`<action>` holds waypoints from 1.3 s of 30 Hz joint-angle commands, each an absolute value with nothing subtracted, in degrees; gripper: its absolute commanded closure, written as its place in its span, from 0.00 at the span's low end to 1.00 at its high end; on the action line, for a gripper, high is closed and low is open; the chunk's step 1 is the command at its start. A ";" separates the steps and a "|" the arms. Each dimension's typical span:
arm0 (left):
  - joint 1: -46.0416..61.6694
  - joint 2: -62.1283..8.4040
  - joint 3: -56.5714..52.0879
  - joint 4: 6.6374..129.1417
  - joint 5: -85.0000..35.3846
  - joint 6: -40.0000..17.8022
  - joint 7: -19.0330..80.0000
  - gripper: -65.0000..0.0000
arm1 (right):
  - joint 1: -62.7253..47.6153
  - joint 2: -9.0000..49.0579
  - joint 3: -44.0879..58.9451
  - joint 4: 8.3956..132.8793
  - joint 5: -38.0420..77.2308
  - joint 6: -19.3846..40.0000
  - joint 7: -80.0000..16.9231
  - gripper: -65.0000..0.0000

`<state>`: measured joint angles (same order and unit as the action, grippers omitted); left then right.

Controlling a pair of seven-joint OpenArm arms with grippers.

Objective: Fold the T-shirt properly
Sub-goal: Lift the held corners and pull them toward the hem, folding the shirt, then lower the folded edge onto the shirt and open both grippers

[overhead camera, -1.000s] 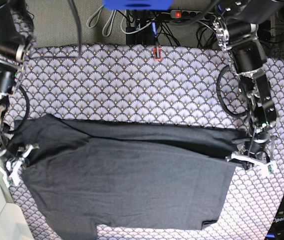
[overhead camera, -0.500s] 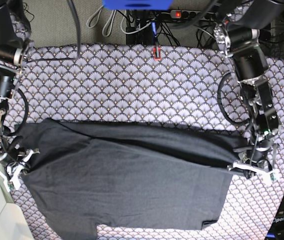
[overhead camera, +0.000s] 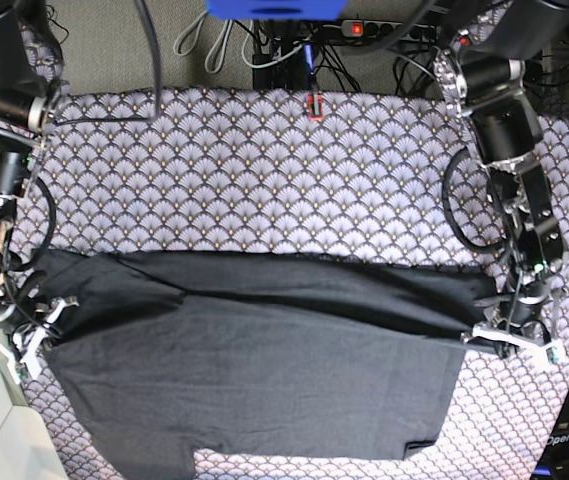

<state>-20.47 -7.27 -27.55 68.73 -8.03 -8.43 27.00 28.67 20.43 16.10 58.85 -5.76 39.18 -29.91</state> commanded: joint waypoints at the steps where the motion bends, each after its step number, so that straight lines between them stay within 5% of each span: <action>1: -21.93 -7.96 -27.47 69.14 -8.75 -7.87 26.33 0.99 | 30.37 21.41 16.31 59.82 -5.32 38.73 -28.44 1.00; 5: -21.93 -8.04 -27.47 67.74 -8.75 -7.96 26.51 0.97 | 30.37 21.41 16.31 59.82 -5.32 38.73 -28.35 0.87; 11: -21.76 -8.04 -27.47 67.47 -8.57 -7.96 26.86 0.56 | 29.93 21.32 15.96 59.82 -5.67 38.90 -28.44 0.55; 14: -21.67 -8.04 -27.47 68.09 -8.66 -7.96 26.86 0.54 | 29.85 20.88 15.96 59.82 -5.67 39.16 -28.44 0.47; 39: -9.63 -8.04 -28.00 65.89 -9.01 -7.69 21.23 0.50 | 16.48 22.37 20.88 60.26 -5.32 39.16 -24.92 0.46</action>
<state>-8.34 -7.51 -27.99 65.04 -8.29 -8.14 21.96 15.27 21.12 20.58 59.24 -5.98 39.20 -25.89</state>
